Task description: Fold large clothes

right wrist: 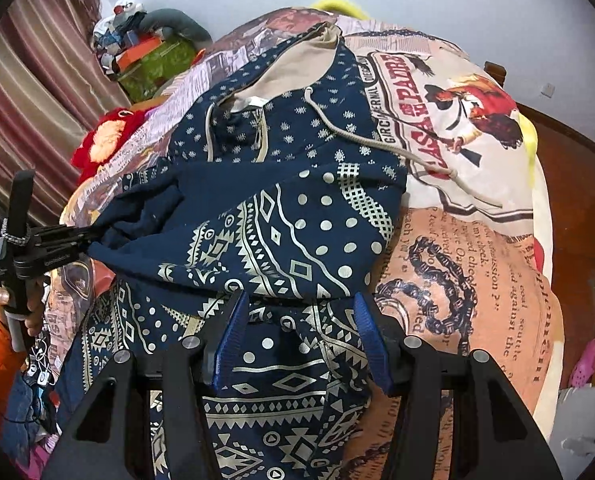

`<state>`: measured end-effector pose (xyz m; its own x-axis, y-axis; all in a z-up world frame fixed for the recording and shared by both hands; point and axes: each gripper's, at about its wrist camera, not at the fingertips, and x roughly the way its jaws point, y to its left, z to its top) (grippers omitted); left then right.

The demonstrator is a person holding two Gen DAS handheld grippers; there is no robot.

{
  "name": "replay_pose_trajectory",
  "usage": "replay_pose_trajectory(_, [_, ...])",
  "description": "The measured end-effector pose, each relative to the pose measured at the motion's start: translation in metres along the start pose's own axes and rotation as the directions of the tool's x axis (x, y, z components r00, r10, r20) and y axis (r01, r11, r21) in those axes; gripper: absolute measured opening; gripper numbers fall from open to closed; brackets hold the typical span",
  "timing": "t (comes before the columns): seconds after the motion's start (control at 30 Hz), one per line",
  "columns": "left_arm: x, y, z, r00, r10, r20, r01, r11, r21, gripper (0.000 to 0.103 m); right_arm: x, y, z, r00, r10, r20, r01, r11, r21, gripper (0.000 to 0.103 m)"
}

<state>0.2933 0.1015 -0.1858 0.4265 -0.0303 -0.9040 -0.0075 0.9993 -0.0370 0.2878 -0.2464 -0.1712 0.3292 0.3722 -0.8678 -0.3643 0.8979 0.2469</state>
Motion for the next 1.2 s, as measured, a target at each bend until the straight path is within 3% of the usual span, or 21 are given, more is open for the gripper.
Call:
replay_pose_trajectory(0.2, [-0.013,-0.001,0.028,1.000,0.016,0.016,-0.017,0.999,0.046,0.035,0.004,0.004,0.001,1.000,-0.023,-0.005,0.023,1.000,-0.017,0.052])
replay_pose_trajectory(0.33, [0.000,0.004,0.051,1.000,0.011,0.006,-0.011,0.999,0.039,0.036,0.005,0.004,0.002,1.000,-0.020,-0.007,0.020,1.000,-0.008,0.052])
replay_pose_trajectory(0.5, [0.028,0.013,0.079,0.997,-0.076,-0.031,0.075,0.997,-0.016,0.045,0.008,0.002,0.002,0.999,-0.029,-0.014,0.029,0.999,-0.015,0.052])
replay_pose_trajectory(0.73, [0.091,0.001,0.088,0.979,-0.109,-0.172,0.102,0.994,-0.046,0.045,0.016,-0.003,0.002,0.999,-0.018,-0.027,0.019,1.000,0.005,0.052])
replay_pose_trajectory(0.8, [0.099,-0.004,0.087,0.979,-0.091,-0.184,0.083,0.995,-0.052,0.031,0.018,-0.003,0.001,0.999,-0.024,-0.035,0.024,1.000,-0.004,0.052])
replay_pose_trajectory(0.9, [0.095,-0.016,0.087,0.987,-0.042,-0.157,0.042,0.999,-0.006,0.017,0.022,-0.002,-0.001,0.998,-0.032,-0.047,0.032,0.999,-0.020,0.052])
replay_pose_trajectory(1.0, [0.075,-0.026,0.090,0.997,0.008,-0.083,-0.006,1.000,0.023,0.012,0.025,-0.002,-0.003,0.998,-0.035,-0.056,0.034,0.999,-0.030,0.052])
replay_pose_trajectory(1.1, [0.036,-0.023,0.099,1.000,0.008,0.020,-0.007,1.000,-0.019,0.012,0.029,0.000,-0.005,0.997,-0.041,-0.064,0.039,0.998,-0.041,0.052])
replay_pose_trajectory(1.2, [-0.011,-0.008,0.111,0.990,0.038,0.138,-0.025,0.995,-0.096,0.012,0.033,0.002,-0.006,0.996,-0.056,-0.065,0.053,0.997,-0.048,0.052])
